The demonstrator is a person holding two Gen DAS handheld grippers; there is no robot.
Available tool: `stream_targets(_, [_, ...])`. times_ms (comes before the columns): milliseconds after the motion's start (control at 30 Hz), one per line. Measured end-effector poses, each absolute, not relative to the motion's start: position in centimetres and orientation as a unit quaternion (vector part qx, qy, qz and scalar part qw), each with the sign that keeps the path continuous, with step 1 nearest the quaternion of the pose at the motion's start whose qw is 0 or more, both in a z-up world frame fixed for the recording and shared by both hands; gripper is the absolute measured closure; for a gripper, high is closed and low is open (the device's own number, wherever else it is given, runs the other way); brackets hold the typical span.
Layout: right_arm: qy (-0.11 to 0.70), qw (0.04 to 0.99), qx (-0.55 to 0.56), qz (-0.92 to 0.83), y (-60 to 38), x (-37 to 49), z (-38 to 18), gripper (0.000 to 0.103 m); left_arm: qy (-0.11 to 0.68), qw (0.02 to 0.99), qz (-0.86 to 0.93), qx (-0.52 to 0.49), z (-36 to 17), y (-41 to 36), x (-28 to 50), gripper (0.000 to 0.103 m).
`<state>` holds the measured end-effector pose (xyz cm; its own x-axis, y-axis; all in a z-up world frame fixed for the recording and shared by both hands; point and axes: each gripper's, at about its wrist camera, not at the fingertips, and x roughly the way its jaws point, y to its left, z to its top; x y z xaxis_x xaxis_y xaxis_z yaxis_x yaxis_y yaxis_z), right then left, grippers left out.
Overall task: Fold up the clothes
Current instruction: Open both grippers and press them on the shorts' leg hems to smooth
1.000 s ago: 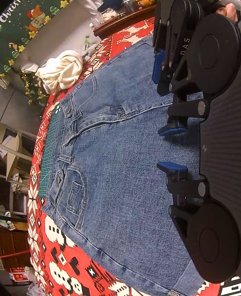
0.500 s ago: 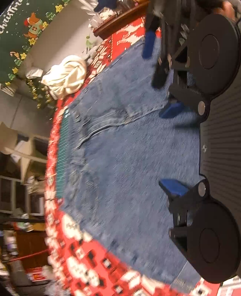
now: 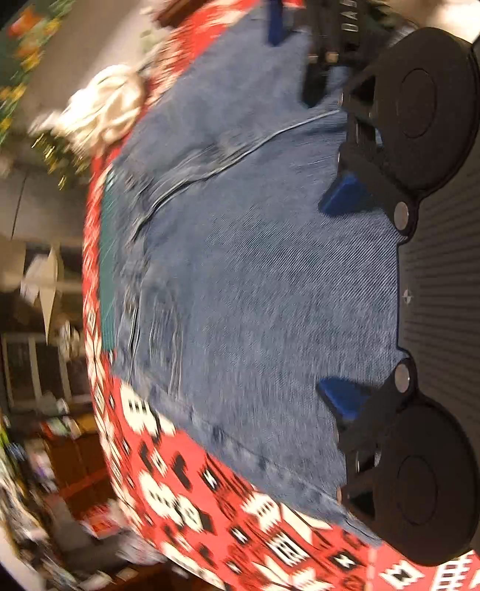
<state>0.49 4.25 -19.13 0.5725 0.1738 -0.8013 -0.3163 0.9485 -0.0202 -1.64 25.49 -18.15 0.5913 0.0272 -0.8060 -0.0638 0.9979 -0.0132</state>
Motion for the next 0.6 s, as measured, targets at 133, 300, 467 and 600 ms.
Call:
stream_targets(133, [0.436, 0.886, -0.076, 0.136, 4.2, 0.1, -19.3, 0.001, 0.444, 0.894, 0.046, -0.034, -18.3, 25.4, -1.6, 0.000])
stream_targets(300, [0.424, 0.893, -0.074, 0.130, 4.2, -0.4, -19.4, 0.001, 0.441, 0.895, 0.056, -0.036, -18.2, 25.1, -1.6, 0.000])
stream_targets(467, [0.423, 0.894, -0.074, 0.130, 4.2, -0.6, -19.4, 0.001, 0.401, 0.913, 0.063, -0.032, -18.8, 24.8, -2.6, 0.000])
stream_targets(600, [0.420, 0.895, -0.073, 0.129, 4.2, -0.8, -19.4, 0.001, 0.393, 0.917, 0.064, -0.035, -18.8, 24.8, -2.9, 0.000])
